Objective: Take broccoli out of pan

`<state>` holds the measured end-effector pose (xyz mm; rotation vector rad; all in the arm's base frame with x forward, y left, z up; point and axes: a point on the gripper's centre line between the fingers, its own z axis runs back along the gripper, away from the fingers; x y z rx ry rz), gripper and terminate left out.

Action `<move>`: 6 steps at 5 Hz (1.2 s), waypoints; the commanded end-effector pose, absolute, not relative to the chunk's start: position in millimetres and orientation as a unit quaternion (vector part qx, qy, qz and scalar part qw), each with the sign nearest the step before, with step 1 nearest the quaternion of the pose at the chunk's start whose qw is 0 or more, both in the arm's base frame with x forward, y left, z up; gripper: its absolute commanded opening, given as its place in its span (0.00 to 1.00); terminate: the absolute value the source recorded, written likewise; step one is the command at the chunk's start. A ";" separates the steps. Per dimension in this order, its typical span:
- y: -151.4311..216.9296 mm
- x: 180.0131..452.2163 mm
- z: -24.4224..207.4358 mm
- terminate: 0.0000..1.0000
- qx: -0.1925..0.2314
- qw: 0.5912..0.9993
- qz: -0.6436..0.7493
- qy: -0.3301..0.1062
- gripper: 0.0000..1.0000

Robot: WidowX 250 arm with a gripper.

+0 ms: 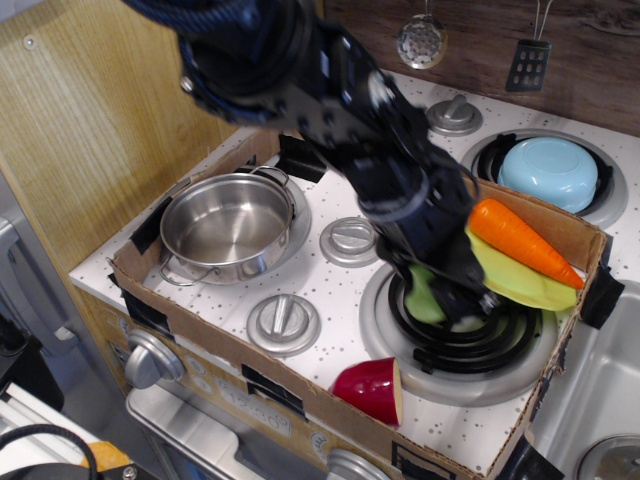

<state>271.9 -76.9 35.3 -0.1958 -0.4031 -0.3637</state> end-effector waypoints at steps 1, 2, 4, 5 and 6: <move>-80.6 271.9 38.0 0.00 -0.102 0.954 -0.160 -0.234 1.00; -78.0 270.3 41.8 0.00 -0.085 0.953 -0.172 -0.236 1.00; -76.3 270.9 63.9 0.00 -0.022 0.958 -0.185 -0.218 1.00; -69.8 270.3 84.9 0.00 -0.004 0.962 -0.187 -0.199 1.00; -63.0 273.4 106.4 0.00 0.016 0.964 -0.193 -0.182 1.00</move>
